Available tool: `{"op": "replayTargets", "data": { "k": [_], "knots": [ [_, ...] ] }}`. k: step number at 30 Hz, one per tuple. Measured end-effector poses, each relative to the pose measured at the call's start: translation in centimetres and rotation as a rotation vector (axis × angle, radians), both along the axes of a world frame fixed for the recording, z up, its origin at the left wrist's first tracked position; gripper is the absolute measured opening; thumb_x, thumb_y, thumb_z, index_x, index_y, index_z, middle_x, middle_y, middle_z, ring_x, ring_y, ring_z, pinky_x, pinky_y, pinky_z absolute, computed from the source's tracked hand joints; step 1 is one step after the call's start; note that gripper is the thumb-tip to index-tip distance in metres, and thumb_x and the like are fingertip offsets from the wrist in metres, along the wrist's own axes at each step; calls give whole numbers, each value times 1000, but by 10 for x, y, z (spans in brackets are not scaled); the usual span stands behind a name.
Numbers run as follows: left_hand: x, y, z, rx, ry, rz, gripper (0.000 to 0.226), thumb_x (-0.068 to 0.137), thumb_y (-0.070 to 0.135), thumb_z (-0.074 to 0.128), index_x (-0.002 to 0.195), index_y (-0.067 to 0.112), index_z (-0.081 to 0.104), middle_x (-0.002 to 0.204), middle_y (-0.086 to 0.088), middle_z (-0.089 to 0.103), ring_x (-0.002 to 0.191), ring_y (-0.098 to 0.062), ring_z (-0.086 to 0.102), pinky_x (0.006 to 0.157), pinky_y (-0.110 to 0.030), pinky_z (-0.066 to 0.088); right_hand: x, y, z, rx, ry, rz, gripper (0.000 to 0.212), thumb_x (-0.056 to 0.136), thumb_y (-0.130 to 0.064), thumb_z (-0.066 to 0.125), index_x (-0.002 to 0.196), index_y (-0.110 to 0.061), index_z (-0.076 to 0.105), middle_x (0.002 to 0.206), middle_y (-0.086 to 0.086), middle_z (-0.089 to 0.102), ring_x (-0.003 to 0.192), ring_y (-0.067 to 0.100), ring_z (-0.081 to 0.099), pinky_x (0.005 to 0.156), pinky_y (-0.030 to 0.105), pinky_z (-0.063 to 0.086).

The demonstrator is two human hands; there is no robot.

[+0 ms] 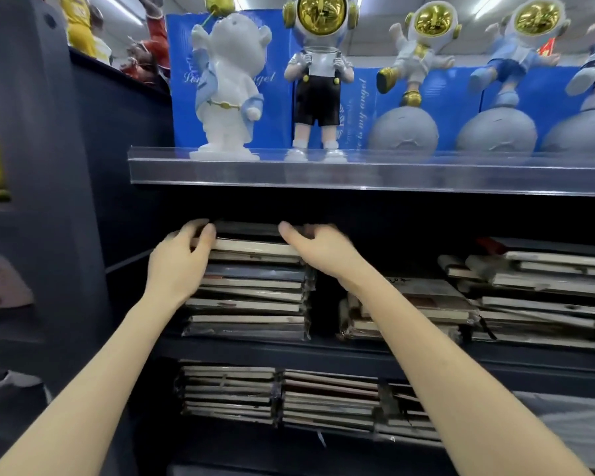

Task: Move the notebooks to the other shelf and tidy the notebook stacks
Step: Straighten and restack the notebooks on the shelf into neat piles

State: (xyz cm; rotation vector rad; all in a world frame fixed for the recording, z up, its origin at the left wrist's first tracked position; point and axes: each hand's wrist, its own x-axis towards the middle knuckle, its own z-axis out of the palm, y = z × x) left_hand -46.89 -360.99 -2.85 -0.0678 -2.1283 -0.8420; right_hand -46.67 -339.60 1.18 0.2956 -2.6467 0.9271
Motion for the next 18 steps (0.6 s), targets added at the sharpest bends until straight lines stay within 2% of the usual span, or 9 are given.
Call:
{"op": "replayTargets", "data": {
  "k": [1,3,7,9,11,13,16,18],
  "knots": [
    [-2,-1,-2,3,6,6,39,99,36,39,126,14,57,115,-18,64,110,-34,55,81,-31,35,1,-4,-5,-92,-50,91,75,92,-62,37,145,-9,36,151,15,33,139,29,31,109,35,29],
    [-5,-3,-5,-1,10,39,40,100,34,37,125,10,56,113,-22,63,107,-39,55,79,-35,37,0,-15,-11,-150,-68,138,75,94,-57,37,149,-8,23,156,15,23,142,28,27,109,34,29],
    [-2,5,-4,-180,67,300,53,97,41,30,116,2,62,109,-32,59,91,-50,57,73,-46,42,4,-16,-16,-234,-1,108,73,94,-55,41,149,-11,24,154,11,30,138,26,34,108,34,32],
    [4,20,-3,-318,98,328,57,92,43,32,107,-1,65,112,-35,56,95,-51,56,84,-57,42,12,-5,-21,-262,59,101,65,95,-52,42,147,-14,30,149,8,37,135,24,38,102,29,32],
    [7,37,-1,-421,143,294,53,92,42,36,106,0,65,112,-34,56,102,-50,54,94,-62,35,22,9,-28,-278,122,108,58,96,-48,43,144,-16,37,145,5,43,133,20,39,100,26,30],
    [11,59,0,-441,176,211,51,93,42,36,108,2,65,110,-30,58,103,-46,54,98,-62,35,33,26,-34,-307,145,98,59,95,-50,43,144,-17,37,147,1,42,135,16,37,109,29,29],
    [21,96,-2,-416,259,36,50,94,41,37,108,3,65,106,-24,62,100,-40,57,93,-55,43,53,63,-44,-342,189,73,53,94,-49,45,140,-22,45,142,-7,48,131,8,41,111,33,34],
    [30,128,-4,-388,342,-82,46,94,38,39,105,3,67,101,-18,64,94,-36,60,86,-46,46,70,99,-53,-363,286,15,41,95,-44,48,129,-23,56,127,-14,58,119,0,50,104,24,40]
  ]
}}
